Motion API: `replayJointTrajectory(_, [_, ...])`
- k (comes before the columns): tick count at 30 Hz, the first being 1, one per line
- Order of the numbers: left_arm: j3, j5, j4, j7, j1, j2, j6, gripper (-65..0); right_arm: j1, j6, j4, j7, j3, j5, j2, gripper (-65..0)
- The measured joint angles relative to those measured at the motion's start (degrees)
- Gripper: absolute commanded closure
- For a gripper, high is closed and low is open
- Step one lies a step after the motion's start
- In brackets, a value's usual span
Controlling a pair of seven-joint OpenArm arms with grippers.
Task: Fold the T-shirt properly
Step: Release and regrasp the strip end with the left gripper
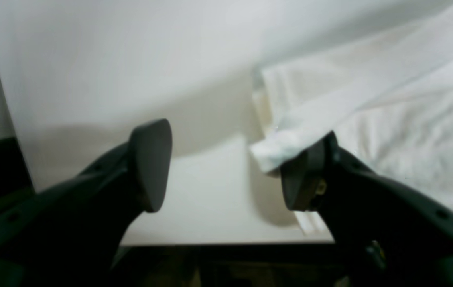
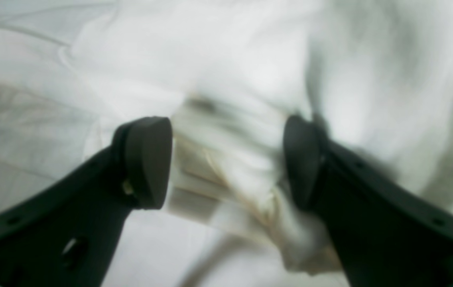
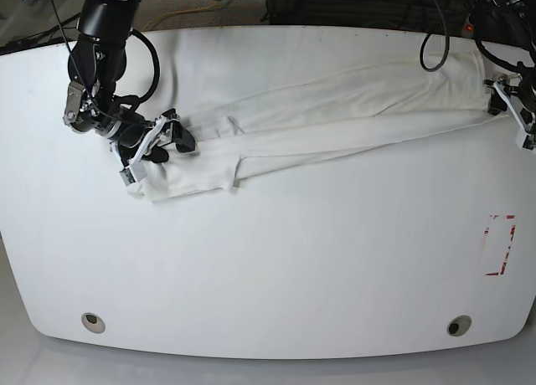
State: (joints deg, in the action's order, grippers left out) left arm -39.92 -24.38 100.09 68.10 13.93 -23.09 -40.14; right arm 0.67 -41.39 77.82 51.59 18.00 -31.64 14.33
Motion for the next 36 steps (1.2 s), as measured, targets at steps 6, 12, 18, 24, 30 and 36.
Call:
replayJointTrajectory(6, [1.7, -7.3, -0.1, 3.5, 6.0, -1.4, 0.0, -38.5, 0.2, 0.4, 0.1, -0.2, 0.0, 0.3, -0.6, -43.0])
replayJointTrajectory(12, [8.9, -18.3, -0.1, 3.7, 8.2, -4.2, 0.1, -38.5, 0.2, 0.9, 0.1, -0.3, 0.2, 0.4, -1.5, -43.0])
replayJointTrajectory(18, [9.7, -26.7, 0.0, 4.7, 9.4, -6.2, 0.1, -38.5, 0.2, 0.9, 0.1, -0.5, 0.2, 0.5, -1.7, -43.0])
replayJointTrajectory(24, [9.9, -33.5, 0.0, 6.9, 11.2, -7.7, 0.2, -38.5, 0.2, 0.9, 0.1, -0.5, 0.2, 0.6, -1.6, -43.0])
replayJointTrajectory(30, [9.9, -35.0, 0.3, 7.5, 14.1, -8.7, 0.2, -38.5, 0.2, 0.8, 0.0, -0.5, 0.2, 0.5, -1.6, -43.0])
replayJointTrajectory(36, [1.6, -36.3, 0.1, 7.1, 13.6, -9.3, 0.2, -38.5, 0.1, 0.8, 0.0, -0.5, 0.2, 0.5, -1.6, -43.0])
